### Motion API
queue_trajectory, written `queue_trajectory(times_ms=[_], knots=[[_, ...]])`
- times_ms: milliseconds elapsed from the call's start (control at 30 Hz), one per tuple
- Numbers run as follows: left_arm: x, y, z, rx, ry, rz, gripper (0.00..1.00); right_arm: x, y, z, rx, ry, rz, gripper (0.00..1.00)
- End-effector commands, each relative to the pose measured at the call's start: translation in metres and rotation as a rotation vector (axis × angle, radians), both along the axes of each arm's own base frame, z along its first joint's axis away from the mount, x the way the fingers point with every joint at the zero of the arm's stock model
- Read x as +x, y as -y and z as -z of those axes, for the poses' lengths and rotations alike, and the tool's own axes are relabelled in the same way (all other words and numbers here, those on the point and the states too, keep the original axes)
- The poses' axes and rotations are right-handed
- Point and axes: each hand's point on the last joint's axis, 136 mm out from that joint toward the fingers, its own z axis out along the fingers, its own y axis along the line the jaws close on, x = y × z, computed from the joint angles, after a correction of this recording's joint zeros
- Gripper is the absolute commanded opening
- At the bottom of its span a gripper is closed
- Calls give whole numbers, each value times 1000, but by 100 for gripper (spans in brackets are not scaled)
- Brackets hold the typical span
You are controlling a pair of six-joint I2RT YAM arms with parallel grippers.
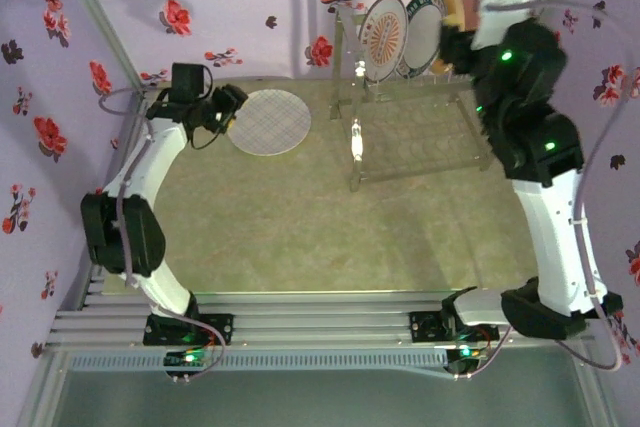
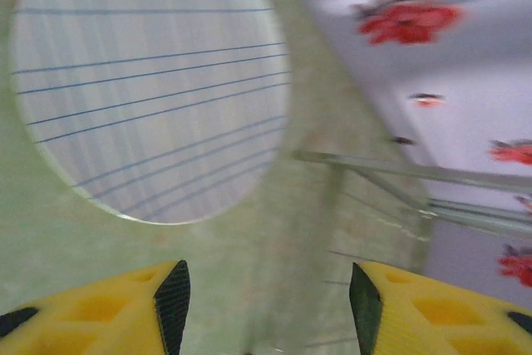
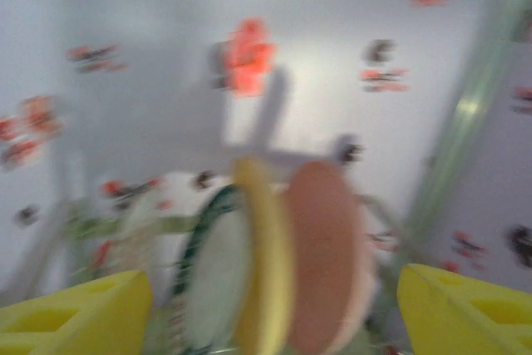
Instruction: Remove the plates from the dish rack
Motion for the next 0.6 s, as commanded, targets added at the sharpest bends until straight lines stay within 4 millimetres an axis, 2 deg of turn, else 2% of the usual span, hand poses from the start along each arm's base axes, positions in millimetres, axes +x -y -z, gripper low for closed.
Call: queue_trajectory(times_ms=[0, 100, 300, 433, 567], knots=[[-13, 20, -73, 20, 208, 50, 57, 14, 47, 1, 57, -26, 165, 79], [-28, 46, -116, -14, 348, 124, 59, 36, 61, 11, 70, -56, 189, 79], [-68, 88, -186, -100, 599, 280, 61, 78, 66, 34, 84, -118, 150, 79], [-99, 99, -224, -158, 766, 338, 62, 99, 65, 48, 81, -153, 121, 78], [-121, 97, -255, -209, 894, 342, 64, 111, 67, 60, 76, -181, 130, 76]])
